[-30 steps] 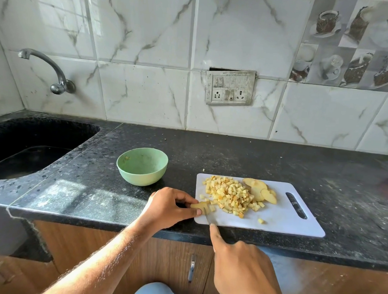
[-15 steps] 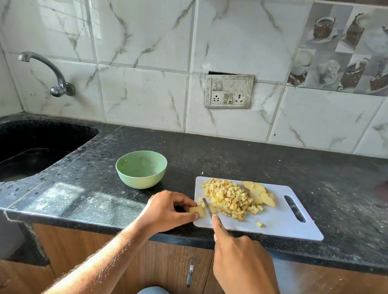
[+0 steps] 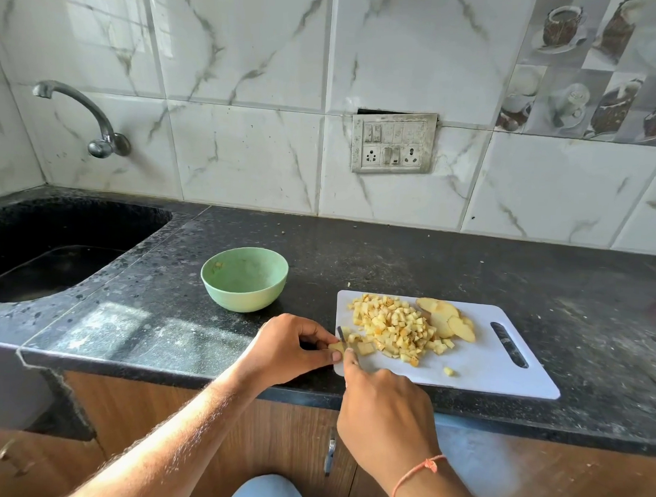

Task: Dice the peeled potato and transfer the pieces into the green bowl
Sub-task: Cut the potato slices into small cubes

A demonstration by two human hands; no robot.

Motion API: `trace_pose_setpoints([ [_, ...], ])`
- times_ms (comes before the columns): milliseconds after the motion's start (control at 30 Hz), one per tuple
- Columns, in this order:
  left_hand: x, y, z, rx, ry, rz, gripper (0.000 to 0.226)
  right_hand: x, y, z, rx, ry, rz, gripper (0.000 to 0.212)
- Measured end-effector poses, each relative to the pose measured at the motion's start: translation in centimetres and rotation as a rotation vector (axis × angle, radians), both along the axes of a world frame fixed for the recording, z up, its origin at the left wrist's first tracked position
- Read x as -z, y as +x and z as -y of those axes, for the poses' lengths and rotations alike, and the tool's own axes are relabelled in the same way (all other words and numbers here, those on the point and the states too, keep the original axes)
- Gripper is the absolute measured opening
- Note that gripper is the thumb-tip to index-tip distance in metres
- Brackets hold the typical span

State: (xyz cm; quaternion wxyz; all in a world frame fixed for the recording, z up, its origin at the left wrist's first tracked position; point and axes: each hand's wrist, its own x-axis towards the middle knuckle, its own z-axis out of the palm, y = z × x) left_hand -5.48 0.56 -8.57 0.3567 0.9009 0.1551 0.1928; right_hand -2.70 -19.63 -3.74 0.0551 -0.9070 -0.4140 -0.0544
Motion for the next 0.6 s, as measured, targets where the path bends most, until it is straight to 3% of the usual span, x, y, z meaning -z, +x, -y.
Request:
trace_pose_setpoints([
  [367, -0.1, 0.0, 0.2, -0.024, -0.013, -0.011, 0.017, 0.4, -0.8, 4.1, -0.017, -0.062, -0.161, 0.071],
  [600, -0.3, -0.2, 0.5, -0.023, -0.047, -0.01, 0.022, 0.8, 0.3, 5.3, 0.053, -0.043, -0.093, 0.069],
])
